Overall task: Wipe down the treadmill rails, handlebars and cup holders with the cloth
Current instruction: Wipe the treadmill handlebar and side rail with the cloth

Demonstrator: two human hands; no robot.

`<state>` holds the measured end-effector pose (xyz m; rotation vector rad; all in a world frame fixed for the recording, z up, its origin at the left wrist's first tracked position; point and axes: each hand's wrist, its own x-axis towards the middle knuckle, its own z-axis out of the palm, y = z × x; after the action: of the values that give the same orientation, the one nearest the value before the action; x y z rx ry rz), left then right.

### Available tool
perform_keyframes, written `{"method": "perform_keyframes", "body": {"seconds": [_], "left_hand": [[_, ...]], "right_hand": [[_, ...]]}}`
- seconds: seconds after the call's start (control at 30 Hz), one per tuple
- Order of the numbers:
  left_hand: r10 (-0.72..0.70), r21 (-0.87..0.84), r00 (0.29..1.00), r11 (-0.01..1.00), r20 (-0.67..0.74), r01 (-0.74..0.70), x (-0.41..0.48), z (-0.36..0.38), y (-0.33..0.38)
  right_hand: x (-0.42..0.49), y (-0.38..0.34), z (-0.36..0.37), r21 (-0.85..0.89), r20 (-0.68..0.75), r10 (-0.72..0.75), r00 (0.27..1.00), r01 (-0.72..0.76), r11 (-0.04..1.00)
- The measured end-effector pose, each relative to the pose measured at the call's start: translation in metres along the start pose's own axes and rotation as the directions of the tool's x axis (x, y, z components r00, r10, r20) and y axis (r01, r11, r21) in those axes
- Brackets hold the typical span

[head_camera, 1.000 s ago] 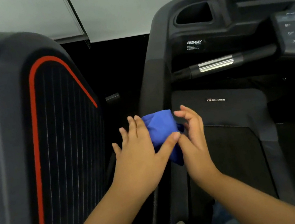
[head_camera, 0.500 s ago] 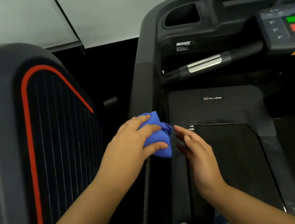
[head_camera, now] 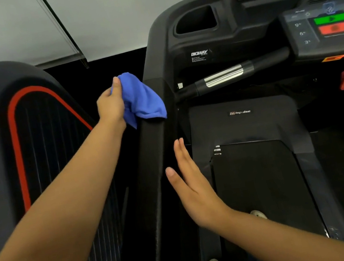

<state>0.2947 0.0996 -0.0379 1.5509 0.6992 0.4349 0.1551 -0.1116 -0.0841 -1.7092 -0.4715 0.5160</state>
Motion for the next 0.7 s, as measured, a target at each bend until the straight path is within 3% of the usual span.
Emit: {"method": "perform_keyframes", "body": {"seconds": [0.1,0.3,0.7], "left_hand": [[-0.169,-0.002,0.972,0.985,0.163,0.171,0.001,0.013,-0.017],[-0.082,0.088,0.923,0.995,0.375,0.052,-0.006,0.011,-0.022],[-0.078,0.045,0.936,0.997,0.344,0.067,-0.073,-0.023,-0.029]], "right_hand": [[0.015,-0.005,0.004,0.006,-0.008,0.041,0.999,-0.041,0.999],[0.027,-0.001,0.015,0.125,-0.035,0.113,0.993,-0.108,0.986],[0.029,0.005,0.016,0.11,-0.073,0.1,0.992,-0.092,0.99]]}}
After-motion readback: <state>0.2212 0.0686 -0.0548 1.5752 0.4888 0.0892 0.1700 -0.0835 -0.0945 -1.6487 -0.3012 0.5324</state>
